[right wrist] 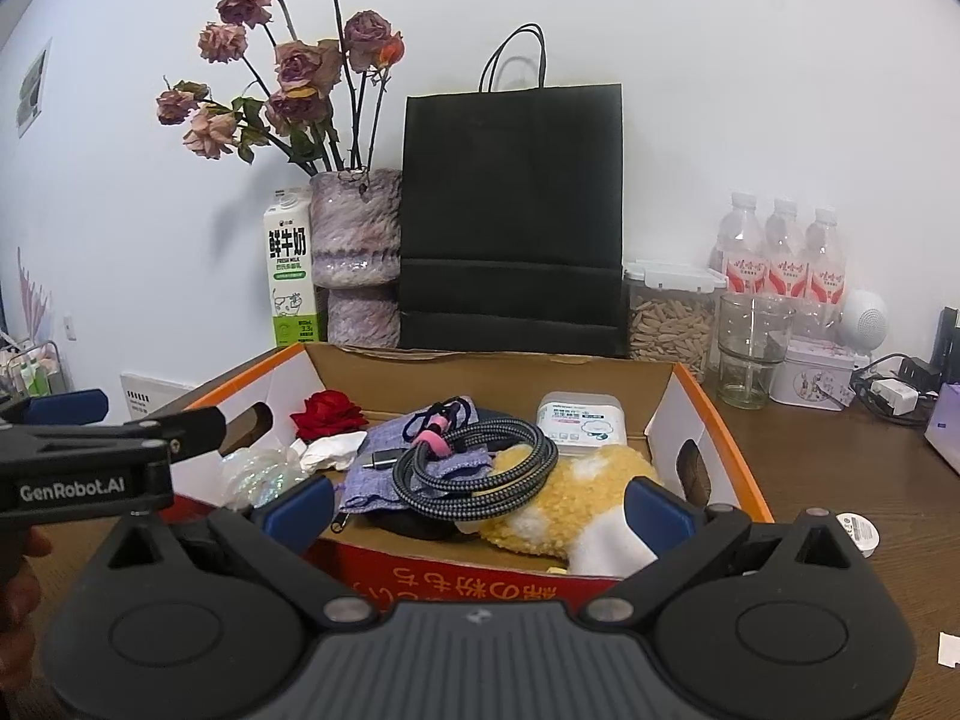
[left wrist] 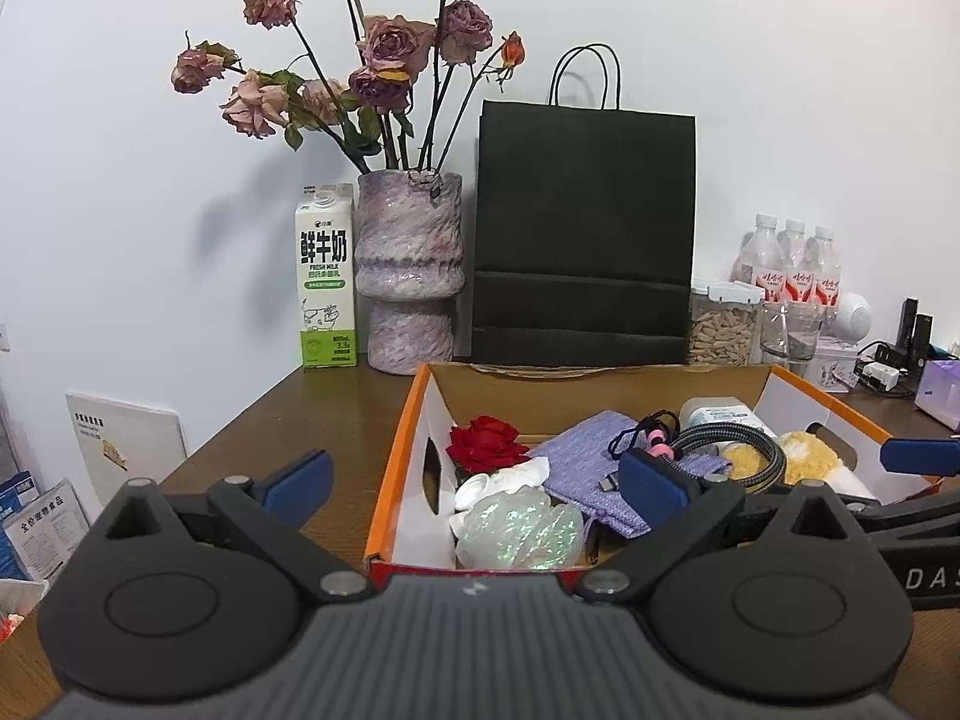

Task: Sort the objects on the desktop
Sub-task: 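Move both tools back toward the remaining white caps, then grasp a ridged white cap with the left gripper while the right gripper grasps a small white cap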

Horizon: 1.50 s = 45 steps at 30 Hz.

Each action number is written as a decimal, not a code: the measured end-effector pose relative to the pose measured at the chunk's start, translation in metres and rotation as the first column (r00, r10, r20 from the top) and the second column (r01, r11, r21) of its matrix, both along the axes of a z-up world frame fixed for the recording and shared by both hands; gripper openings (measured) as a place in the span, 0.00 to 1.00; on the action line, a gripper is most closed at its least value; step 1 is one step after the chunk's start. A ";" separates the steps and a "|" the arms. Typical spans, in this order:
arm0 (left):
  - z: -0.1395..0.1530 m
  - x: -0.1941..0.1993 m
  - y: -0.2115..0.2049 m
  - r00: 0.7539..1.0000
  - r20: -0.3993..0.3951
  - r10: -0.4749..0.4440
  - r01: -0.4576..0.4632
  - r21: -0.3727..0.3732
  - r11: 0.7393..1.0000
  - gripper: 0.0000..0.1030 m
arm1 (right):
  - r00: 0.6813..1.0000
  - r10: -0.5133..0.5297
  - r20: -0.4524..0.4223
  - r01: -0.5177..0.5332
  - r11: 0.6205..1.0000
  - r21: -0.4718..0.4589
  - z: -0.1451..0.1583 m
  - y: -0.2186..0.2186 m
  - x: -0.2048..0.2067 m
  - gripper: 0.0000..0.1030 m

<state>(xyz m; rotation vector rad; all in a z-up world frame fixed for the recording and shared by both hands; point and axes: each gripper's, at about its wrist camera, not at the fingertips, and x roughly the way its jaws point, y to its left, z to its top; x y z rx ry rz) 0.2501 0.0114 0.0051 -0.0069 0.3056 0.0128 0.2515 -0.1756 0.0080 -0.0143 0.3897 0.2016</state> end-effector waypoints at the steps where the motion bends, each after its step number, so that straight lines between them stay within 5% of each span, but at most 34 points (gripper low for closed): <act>1: -0.001 0.000 0.001 1.000 -0.004 0.006 -0.006 0.000 1.000 1.00 | 1.000 0.001 0.000 -0.001 1.000 -0.001 0.000 0.000 0.000 1.00; 27: -0.018 -0.030 0.052 0.990 -0.128 0.063 -0.071 -0.063 0.996 1.00 | 0.999 0.032 -0.001 -0.032 0.999 -0.041 -0.009 -0.005 -0.049 1.00; 45: -0.039 -0.023 0.042 0.963 -0.268 -0.012 0.017 0.017 1.000 1.00 | 0.978 0.035 -0.205 -0.053 0.995 -0.081 -0.040 0.009 -0.037 0.91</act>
